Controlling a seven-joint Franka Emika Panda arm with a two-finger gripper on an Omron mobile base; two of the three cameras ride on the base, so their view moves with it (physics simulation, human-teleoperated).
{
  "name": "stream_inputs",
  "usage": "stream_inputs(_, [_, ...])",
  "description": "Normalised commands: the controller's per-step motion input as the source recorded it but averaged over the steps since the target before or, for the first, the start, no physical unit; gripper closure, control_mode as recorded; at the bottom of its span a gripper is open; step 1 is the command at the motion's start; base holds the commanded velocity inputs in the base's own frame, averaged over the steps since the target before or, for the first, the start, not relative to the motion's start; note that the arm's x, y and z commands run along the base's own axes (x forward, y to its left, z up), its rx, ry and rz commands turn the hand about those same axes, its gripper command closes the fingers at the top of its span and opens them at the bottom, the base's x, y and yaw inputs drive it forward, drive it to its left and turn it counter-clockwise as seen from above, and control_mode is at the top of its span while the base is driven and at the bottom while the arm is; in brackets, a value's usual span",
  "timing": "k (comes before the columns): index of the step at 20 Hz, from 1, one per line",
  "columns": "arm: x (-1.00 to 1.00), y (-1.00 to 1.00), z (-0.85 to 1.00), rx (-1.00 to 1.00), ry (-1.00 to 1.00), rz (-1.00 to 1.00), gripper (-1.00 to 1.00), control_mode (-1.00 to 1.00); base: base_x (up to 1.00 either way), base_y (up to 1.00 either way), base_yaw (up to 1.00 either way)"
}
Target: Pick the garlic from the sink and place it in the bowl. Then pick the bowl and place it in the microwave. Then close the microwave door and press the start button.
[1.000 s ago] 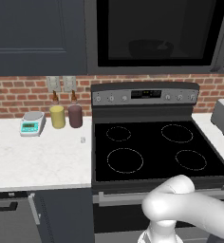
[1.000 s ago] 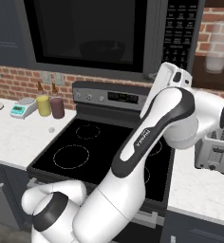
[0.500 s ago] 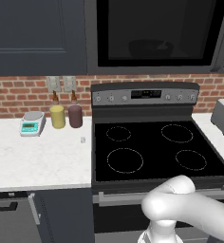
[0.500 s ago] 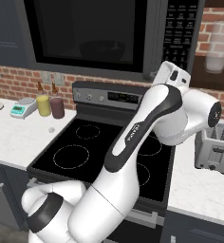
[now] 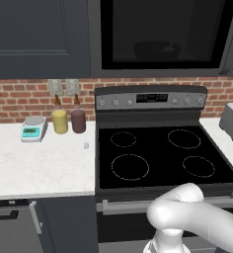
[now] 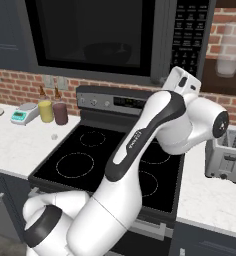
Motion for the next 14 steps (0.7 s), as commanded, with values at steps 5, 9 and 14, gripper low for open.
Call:
stream_inputs(5, [0.19, -0.02, 0.00, 0.00, 0.00, -0.03, -1.00, -1.00, 0.00, 0.00, 0.00])
stream_inputs(9, [0.18, -0.05, -0.01, 0.00, 0.00, -0.01, -1.00, -1.00, 0.00, 0.00, 0.00])
stream_inputs(14, [0.07, -0.09, 0.00, 0.00, 0.00, -0.01, -1.00, -1.00, 0.00, 0.00, 0.00])
